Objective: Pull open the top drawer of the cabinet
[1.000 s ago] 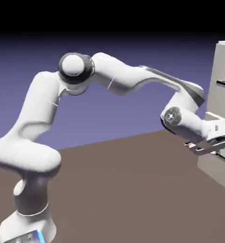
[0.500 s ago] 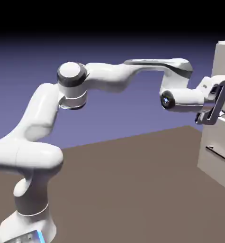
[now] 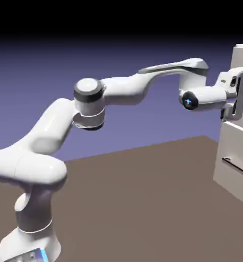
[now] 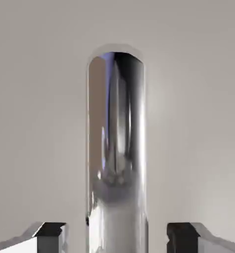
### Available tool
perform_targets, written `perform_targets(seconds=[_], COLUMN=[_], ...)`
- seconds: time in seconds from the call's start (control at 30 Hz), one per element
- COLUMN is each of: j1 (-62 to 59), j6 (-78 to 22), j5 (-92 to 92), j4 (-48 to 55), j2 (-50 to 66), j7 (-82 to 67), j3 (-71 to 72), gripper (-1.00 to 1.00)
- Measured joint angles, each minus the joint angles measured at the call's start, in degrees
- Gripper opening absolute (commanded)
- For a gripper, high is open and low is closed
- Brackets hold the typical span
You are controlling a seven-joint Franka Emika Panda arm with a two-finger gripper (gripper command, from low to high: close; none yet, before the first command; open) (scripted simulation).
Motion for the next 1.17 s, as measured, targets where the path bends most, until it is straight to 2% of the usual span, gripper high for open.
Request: perform_targets(seconds=[0.53,0.93,0.97,1.03,1.17], j1=[26.34,50.39,50.75,50.74,59.05], j6=[-9.65,-14.38,-14.42,-14.43,-14.64], j5=[1.31,-2.81,-2.92,-2.72,-5.54], j4=[-33.22,-58.11,-58.48,-58.49,-66.35], j2=[-5.86,-2.11,-1.98,-1.98,1.34], j7=[-8.77,-9.10,-9.06,-9.16,-8.08], j3=[-14.39,-31.40,-31.66,-31.67,-37.69], gripper=[-1.00,-1.00,1.00,1.00,1.00])
